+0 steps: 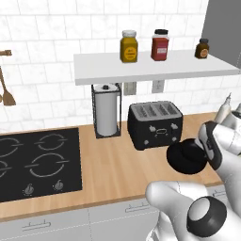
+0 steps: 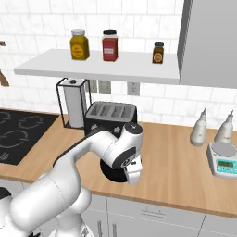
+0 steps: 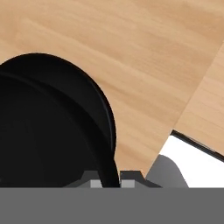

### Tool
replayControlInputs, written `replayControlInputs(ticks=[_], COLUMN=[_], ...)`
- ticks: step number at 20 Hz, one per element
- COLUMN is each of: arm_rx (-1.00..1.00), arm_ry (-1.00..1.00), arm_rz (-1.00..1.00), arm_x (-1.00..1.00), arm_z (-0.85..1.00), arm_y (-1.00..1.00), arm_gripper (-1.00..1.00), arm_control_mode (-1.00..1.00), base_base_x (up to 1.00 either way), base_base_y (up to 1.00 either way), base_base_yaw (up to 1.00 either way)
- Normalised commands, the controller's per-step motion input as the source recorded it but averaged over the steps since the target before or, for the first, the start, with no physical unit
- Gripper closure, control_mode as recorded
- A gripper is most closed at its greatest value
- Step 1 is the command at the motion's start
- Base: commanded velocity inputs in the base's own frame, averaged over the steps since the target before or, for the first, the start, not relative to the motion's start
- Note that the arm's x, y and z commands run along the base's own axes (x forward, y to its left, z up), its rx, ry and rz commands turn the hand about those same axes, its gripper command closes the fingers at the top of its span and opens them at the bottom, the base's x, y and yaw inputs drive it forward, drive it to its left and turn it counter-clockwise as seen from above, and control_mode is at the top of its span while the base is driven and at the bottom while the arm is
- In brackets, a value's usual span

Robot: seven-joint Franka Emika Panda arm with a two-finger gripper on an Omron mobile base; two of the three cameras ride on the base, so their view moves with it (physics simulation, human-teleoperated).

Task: Pick up the bowls on the counter and stack them on top of one another in the open cabinet. Place the smaller bowl on top of the larger bowl.

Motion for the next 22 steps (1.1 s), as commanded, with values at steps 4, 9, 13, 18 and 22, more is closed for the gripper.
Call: replayControlInputs(ticks=[4,9,13,18,22], arm_rx=[0.00,0.00,0.00,-0.02,-0.02], arm_ry=[0.00,0.00,0.00,0.00,0.04], arm_rz=[0.00,0.00,0.00,0.00,0.00], arm_x=[0.22,0.16,0.00,0.00,0.04], arm_z=[-0.18,-0.20,-0.21,-0.11,0.00], arm_y=[0.05,0.01,0.02,0.05,0.07], arm_gripper=[1.00,1.00,1.00,1.00,1.00], arm_control_mode=[-1.00,-1.00,-1.00,-1.00,-1.00], base_base_x=[0.00,0.00,0.00,0.00,0.00], base_base_y=[0.00,0.00,0.00,0.00,0.00], base_base_yaw=[0.00,0.00,0.00,0.00,0.00])
